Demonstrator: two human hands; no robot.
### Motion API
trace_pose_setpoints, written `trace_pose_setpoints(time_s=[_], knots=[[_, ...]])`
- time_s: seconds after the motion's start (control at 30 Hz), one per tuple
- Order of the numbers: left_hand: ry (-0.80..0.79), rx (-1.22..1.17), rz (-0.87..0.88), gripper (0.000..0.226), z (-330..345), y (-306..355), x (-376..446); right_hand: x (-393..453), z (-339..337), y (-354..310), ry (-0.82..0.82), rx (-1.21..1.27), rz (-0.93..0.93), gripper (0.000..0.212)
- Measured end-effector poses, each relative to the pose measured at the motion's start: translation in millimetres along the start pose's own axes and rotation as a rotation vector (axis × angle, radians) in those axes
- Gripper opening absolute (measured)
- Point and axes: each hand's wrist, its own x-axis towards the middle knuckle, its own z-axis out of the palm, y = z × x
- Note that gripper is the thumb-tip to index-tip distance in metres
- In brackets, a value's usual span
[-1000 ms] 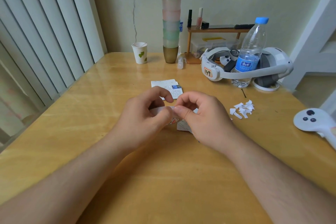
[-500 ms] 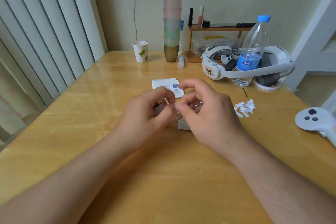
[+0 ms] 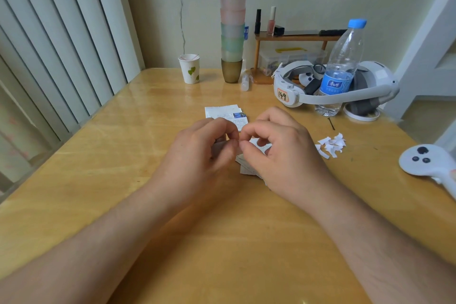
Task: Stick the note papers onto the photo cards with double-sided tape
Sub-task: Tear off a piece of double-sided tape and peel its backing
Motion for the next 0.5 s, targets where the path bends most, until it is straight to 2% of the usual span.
trace_pose_setpoints(time_s=[0.1, 0.3, 0.5], knots=[[0.01, -0.035, -0.022, 0.004, -0.8, 2.1, 0.1, 1.0, 2.2, 1.6, 0.008, 0.026, -0.041, 0.01], [-0.033, -0.182, -0.101, 0.009, -4.3, 6.8, 2.1, 2.6, 3.2, 3.9, 0.035, 0.015, -0.181, 0.006], [-0.117, -0.455, -0.21, 0.015, -8.2, 8.0, 3.4, 4.7, 1.8, 4.0, 0.04, -0.061, -0.332, 0.005]])
